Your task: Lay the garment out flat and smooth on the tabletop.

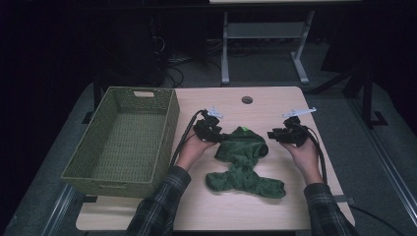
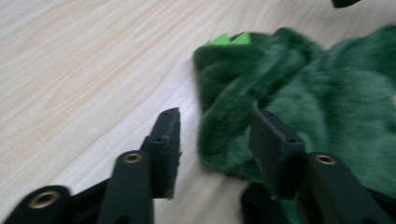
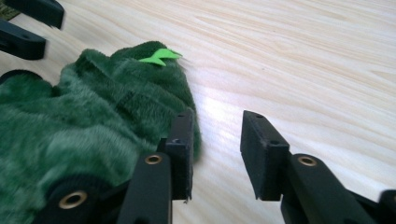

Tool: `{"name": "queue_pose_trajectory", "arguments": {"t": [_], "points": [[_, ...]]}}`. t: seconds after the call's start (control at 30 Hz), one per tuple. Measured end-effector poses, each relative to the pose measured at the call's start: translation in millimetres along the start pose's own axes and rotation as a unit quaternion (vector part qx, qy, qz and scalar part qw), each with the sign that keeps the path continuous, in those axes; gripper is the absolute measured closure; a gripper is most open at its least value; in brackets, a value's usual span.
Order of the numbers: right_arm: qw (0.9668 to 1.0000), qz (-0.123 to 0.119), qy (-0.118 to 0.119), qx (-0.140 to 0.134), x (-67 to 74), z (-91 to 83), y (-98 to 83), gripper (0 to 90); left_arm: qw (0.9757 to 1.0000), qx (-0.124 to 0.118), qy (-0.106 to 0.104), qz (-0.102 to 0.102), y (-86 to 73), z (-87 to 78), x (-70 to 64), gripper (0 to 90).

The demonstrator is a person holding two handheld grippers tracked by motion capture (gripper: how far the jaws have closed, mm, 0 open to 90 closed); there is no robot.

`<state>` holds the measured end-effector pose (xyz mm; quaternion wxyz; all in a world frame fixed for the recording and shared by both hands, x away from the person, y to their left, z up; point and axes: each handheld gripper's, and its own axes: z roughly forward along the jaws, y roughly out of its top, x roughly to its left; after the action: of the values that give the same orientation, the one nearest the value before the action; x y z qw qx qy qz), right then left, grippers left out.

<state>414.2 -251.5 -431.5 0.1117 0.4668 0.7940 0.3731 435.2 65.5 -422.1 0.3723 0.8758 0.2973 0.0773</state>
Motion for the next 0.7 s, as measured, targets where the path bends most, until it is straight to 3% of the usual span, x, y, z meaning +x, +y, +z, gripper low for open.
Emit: {"name": "queue_pose_trajectory", "arguments": {"t": [0.33, 0.5, 0.7], "points": [[0.9999, -0.012, -0.007, -0.008, 11.6, -29.1, -4.2, 59.4, 0.9999, 0.003, -0.011, 0.009, -18.6, -29.4, -21.2, 28.7], [0.9998, -0.009, 0.004, -0.017, 16.0, -35.5, -9.9, 60.2, 0.9999, -0.005, -0.001, 0.009, -33.9, -43.2, -32.2, 18.6], [0.9995, -0.016, 0.017, -0.023, 28.7, -43.1, -13.3, 61.9, 0.9998, -0.004, -0.005, 0.018, -50.8, -57.2, -48.0, 13.3]]}}
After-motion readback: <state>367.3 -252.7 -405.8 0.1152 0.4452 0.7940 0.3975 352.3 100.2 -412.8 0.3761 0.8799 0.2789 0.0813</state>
